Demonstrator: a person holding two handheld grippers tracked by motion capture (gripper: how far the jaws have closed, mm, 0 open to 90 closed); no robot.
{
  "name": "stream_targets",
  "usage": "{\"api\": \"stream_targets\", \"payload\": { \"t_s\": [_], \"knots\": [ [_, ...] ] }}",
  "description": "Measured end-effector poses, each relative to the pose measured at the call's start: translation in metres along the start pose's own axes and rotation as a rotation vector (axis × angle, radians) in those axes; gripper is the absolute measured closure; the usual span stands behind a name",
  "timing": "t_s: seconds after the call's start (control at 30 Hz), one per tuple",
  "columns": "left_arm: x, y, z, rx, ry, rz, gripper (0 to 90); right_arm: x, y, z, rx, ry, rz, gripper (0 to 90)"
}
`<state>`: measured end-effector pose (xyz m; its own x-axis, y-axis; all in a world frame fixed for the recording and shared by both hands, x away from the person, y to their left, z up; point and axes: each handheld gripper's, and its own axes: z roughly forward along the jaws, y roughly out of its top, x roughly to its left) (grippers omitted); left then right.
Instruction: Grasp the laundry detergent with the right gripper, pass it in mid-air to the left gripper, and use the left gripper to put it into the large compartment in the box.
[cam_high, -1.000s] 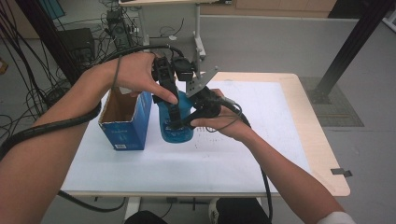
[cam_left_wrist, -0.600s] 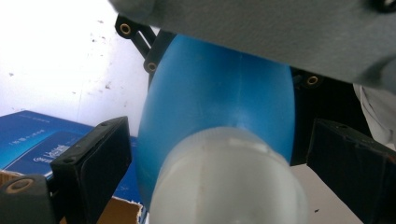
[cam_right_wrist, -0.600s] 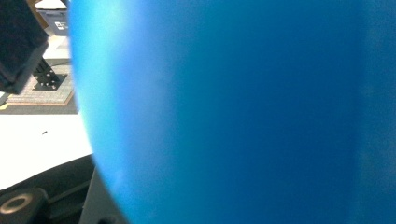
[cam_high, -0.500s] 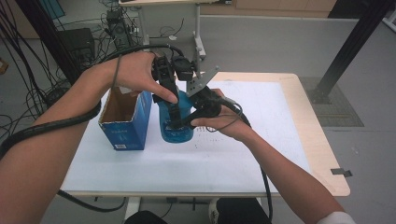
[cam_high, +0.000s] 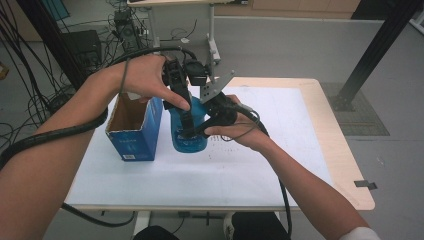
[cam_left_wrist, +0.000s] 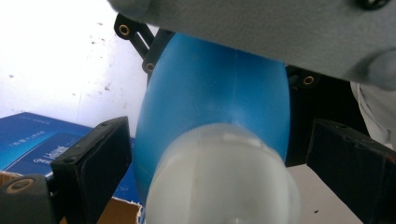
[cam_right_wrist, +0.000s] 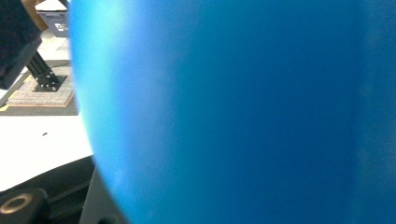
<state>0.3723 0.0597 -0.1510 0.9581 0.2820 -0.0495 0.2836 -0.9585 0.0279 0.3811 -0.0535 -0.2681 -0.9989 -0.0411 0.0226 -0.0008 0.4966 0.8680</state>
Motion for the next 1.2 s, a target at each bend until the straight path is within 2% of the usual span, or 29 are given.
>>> {"api": "stream_targets", "payload": {
  "t_s": [0.7, 1.2],
  "knots": [
    [-0.0006, 0.0010, -0.0001, 0.002, 0.007, 0.010, 9.1, 0.0006, 0.0003, -0.0018, -0.006, -0.006, -0.003, 43.8],
    [-0.0019, 0.0043, 0.0025, 0.015, 0.010, 0.031, 16.7, 0.0024, 0.0009, -0.0044, -0.014, -0.003, -0.012, 43.8]
  ]
}}
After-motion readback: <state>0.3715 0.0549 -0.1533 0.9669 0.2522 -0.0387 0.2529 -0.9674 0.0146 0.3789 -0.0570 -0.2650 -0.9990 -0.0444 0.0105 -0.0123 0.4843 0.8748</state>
